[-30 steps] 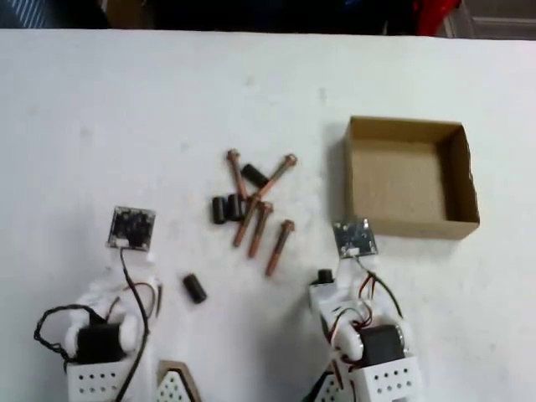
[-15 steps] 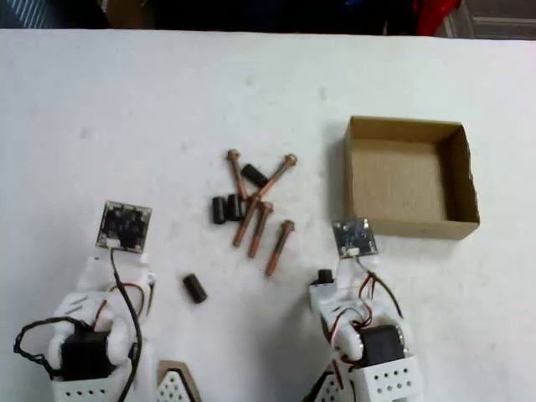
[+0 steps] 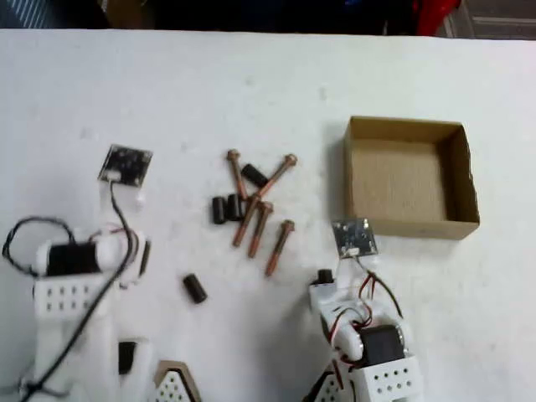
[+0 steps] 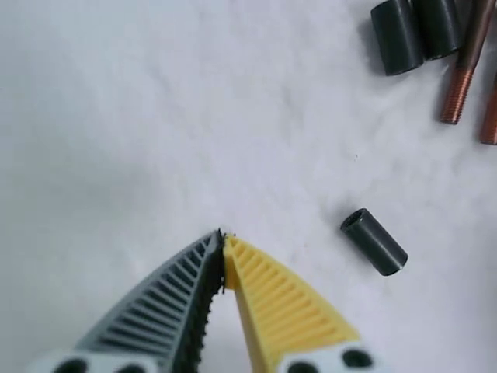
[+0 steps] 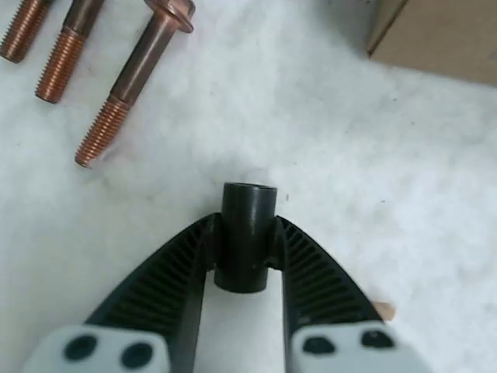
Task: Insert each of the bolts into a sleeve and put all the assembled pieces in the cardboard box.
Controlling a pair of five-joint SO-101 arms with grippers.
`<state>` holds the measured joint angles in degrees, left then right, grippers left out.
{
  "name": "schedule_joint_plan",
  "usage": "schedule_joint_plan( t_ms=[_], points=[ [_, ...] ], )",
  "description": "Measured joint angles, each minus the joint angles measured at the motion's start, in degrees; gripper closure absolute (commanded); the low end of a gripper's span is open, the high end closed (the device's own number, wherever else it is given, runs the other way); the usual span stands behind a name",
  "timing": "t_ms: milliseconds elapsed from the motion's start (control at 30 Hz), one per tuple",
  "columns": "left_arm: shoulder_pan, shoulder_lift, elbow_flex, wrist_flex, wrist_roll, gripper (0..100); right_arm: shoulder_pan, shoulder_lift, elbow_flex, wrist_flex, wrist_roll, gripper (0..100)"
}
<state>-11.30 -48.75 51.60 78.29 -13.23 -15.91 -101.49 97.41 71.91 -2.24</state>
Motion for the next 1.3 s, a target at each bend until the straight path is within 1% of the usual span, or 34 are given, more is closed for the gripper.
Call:
schedule_joint_plan(
  t_ms=[167,333,867,967,1300],
  points=[
    [0.0,11.3,-6.0,3.1,0.0,97,0.0,0.0,0.0,0.0,0.0,98.1],
    [0.0,17.2,-10.1,6.1,0.0,97,0.0,0.0,0.0,0.0,0.0,98.1],
    [-0.1,32.2,-10.7,6.9,0.0,97,0.0,0.0,0.0,0.0,0.0,98.1],
    [-0.1,33.8,-11.0,6.5,0.0,97,0.0,0.0,0.0,0.0,0.0,98.1],
    [-0.1,34.7,-17.3,6.8,0.0,98,0.0,0.0,0.0,0.0,0.0,98.1]
  ],
)
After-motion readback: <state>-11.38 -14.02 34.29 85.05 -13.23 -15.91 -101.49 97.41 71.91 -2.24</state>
